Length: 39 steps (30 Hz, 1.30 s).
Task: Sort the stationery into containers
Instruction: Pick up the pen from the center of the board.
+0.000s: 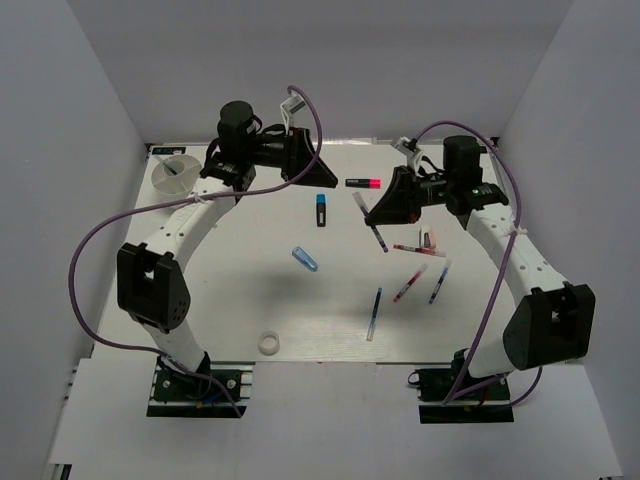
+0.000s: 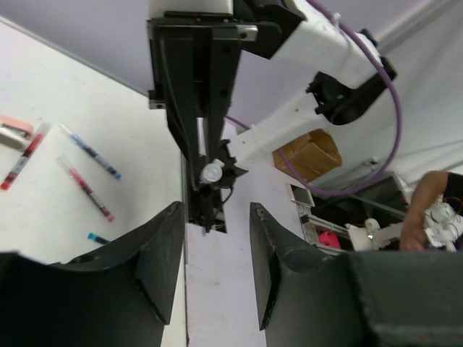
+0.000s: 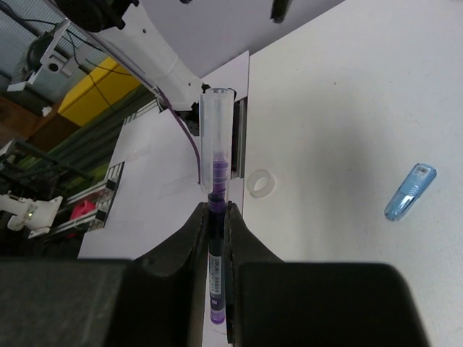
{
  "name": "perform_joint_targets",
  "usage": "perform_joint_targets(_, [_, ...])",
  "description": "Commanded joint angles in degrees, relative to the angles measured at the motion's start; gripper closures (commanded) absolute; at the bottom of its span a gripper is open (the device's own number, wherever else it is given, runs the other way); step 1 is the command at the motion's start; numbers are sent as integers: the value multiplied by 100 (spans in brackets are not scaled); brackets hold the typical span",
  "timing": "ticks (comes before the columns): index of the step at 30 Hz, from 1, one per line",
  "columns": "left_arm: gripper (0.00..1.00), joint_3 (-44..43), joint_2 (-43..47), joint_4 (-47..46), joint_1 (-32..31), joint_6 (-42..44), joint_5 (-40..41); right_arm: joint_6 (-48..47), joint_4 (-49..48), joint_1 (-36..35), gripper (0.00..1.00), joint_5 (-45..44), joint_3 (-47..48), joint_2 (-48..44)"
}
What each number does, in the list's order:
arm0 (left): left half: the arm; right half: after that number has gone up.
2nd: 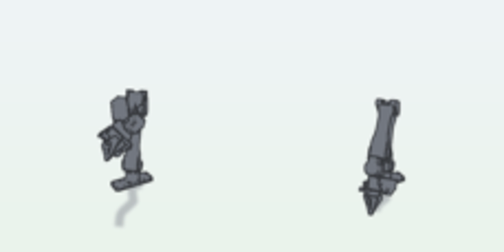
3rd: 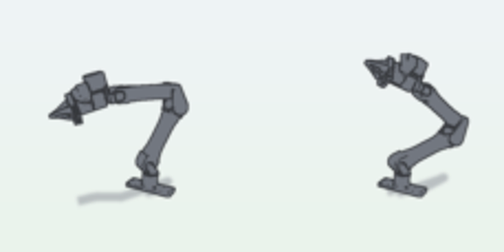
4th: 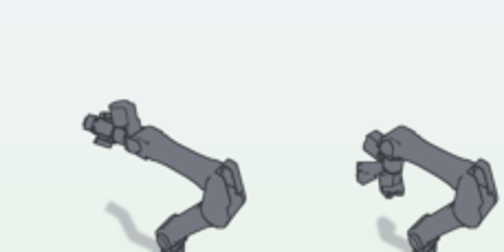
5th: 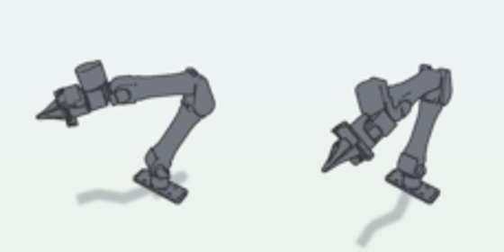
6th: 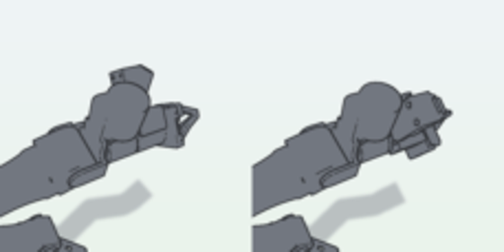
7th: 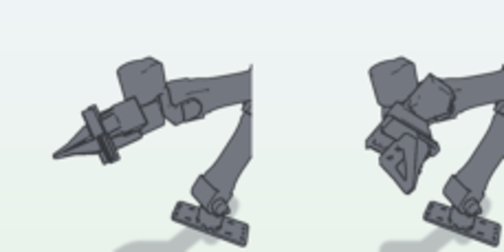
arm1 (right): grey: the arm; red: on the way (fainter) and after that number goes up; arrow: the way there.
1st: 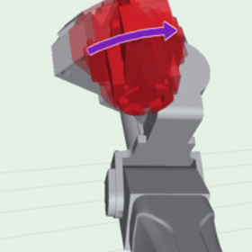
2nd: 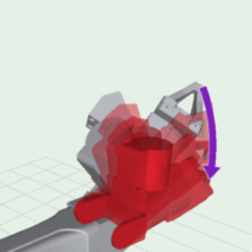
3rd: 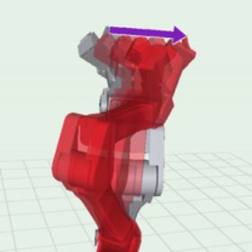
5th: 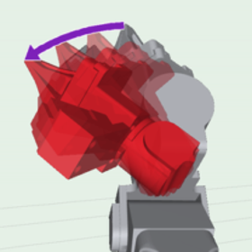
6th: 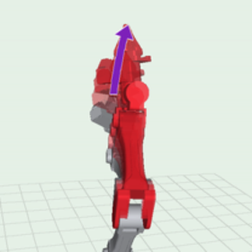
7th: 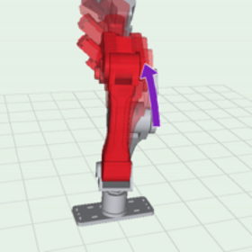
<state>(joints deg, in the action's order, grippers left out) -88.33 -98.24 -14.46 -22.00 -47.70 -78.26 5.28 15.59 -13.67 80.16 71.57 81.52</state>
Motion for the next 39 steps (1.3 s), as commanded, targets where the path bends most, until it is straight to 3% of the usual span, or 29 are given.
perform_joint_targets(1, [49,-517,314,2100,20,1822,301,508,-635,-83,100,123,94,145])
perform_joint_targets(3, [50,-641,340,2805,-41,2499,504,833,-925,-127,100,149,94,215])
perform_joint_targets(22, [50,-149,428,2896,-147,2643,180,632,-716,-540,100,35,59,382])
perform_joint_targets(31, [55,9,534,3054,-304,3029,83,1440,-1498,-645,100,158,-161,497])
perform_joint_targets(39, [57,27,595,3186,-358,3153,136,1564,-1718,-698,100,158,-178,567])
